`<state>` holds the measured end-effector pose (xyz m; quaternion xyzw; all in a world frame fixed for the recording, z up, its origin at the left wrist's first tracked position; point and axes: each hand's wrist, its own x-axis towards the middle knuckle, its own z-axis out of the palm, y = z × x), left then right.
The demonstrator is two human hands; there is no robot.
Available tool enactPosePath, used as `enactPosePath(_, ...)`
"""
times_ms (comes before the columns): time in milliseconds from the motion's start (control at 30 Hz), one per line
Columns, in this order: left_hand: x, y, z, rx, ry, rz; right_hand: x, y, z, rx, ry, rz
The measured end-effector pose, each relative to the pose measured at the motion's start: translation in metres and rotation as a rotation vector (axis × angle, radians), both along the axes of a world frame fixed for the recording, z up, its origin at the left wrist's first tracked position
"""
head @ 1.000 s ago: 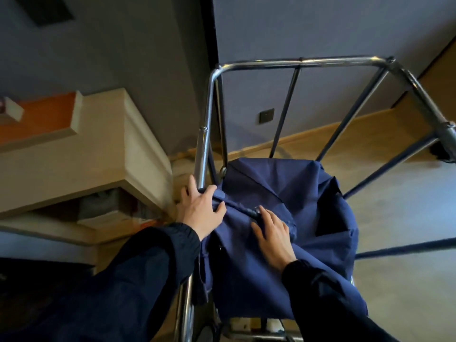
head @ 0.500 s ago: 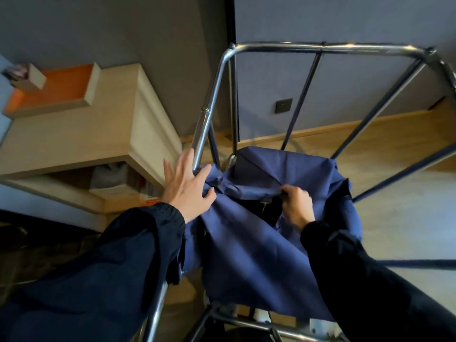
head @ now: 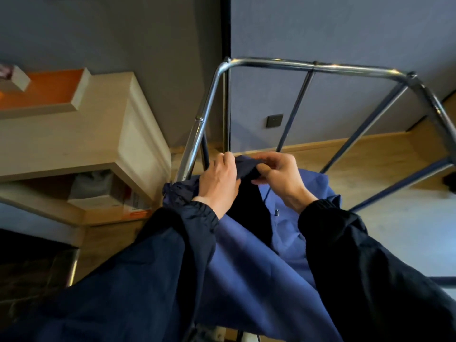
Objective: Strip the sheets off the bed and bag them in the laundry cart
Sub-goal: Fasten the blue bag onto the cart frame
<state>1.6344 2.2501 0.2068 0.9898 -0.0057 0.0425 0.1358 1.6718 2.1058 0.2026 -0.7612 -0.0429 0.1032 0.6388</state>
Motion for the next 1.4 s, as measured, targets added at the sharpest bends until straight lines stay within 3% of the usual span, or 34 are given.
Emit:
enactPosePath(100,0.011,0.006,-0.006,-0.075,-0.003,0.023,-0.007,-0.018,-0.025,0.151,0.092,-0.090)
enactPosePath(200,0.017,0.005,-0.005,-0.176,-0.026,0.073,-0.018,-0.039,-0.063,-0.063,0.177,-0.137)
enactPosePath(300,0.016,0.000,-0.005,-0.257,-0.039,0.066,-0.035,-0.043,-0.108,-0.220,0.292,-0.006)
enactPosePath(400,0.014,0.000,-0.013,-0.331,-0.025,0.074,-0.048,-0.036,-0.143,-0.428,0.241,0.077)
enactPosePath(567,0.011,0.006,-0.025,-0.412,-0.042,0.083,-0.057,-0.023,-0.146,-0.564,0.044,-0.169)
enactPosePath(833,0.006,-0.009,-0.023,-0.275,-0.055,0.031,-0.059,0.001,-0.119,-0.198,0.127,-0.324)
enactPosePath(1000,-0.019,-0.027,-0.033,-0.188,-0.277,-0.272,-0.038,-0.013,-0.087,0.143,0.232,-0.390)
enactPosePath(1067,-0.025,-0.041,-0.038,-0.265,-0.104,-0.246,-0.028,-0.023,-0.059,0.341,0.312,-0.345)
enactPosePath(1133,-0.024,-0.056,-0.039,-0.349,0.110,-0.122,-0.021,-0.031,-0.037,0.417,0.305,-0.269)
enactPosePath(1267,-0.008,-0.070,-0.047,-0.669,0.227,0.114,-0.014,-0.034,-0.014,0.196,0.211,-0.097)
enactPosePath(1400,0.010,-0.063,-0.048,-1.097,0.319,0.247,-0.011,-0.048,-0.018,0.112,0.067,-0.126)
